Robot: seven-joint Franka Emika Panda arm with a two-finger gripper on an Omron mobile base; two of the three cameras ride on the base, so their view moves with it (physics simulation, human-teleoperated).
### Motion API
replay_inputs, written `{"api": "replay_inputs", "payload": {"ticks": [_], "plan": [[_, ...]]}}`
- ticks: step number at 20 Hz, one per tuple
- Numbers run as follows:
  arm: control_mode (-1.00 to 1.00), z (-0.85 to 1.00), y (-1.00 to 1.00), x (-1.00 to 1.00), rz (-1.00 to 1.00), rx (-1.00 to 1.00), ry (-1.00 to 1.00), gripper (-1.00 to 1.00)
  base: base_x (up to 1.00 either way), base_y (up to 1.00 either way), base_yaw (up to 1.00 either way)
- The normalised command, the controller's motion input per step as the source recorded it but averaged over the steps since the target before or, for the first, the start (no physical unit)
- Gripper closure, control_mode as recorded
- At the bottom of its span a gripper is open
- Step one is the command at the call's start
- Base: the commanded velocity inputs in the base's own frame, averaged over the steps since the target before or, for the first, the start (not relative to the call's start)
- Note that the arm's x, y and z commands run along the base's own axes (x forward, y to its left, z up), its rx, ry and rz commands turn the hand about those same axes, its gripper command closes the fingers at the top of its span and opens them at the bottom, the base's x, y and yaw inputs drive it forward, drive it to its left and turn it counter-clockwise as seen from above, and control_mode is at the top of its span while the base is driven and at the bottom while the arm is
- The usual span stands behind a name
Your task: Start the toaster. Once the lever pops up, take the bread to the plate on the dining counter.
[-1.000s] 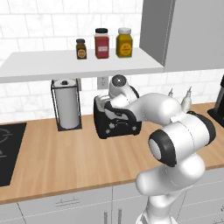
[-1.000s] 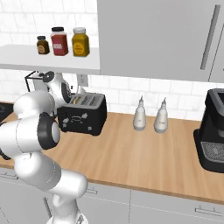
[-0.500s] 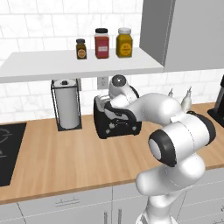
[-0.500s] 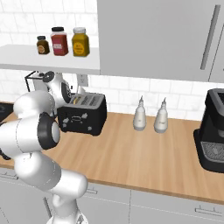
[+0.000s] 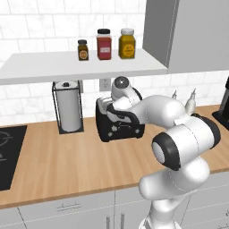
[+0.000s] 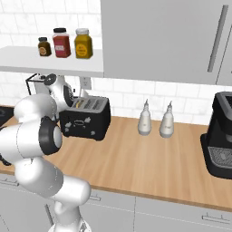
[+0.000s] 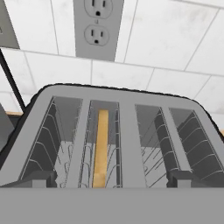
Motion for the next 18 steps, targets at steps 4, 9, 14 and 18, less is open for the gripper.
{"api": "replay_inputs", "payload": {"ticks": [4, 9, 14, 18], "plan": [[-1.00, 0.00, 0.00, 0.00, 0.00, 0.00, 0.00, -1.00, 0.00, 0.00, 0.00], [-1.00, 0.00, 0.00, 0.00, 0.00, 0.00, 0.00, -1.00, 0.00, 0.00, 0.00], [-1.00, 0.00, 0.00, 0.00, 0.00, 0.00, 0.00, -1.00, 0.00, 0.00, 0.00], [-1.00, 0.00, 0.00, 0.00, 0.00, 0.00, 0.00, -1.00, 0.00, 0.00, 0.00]]}}
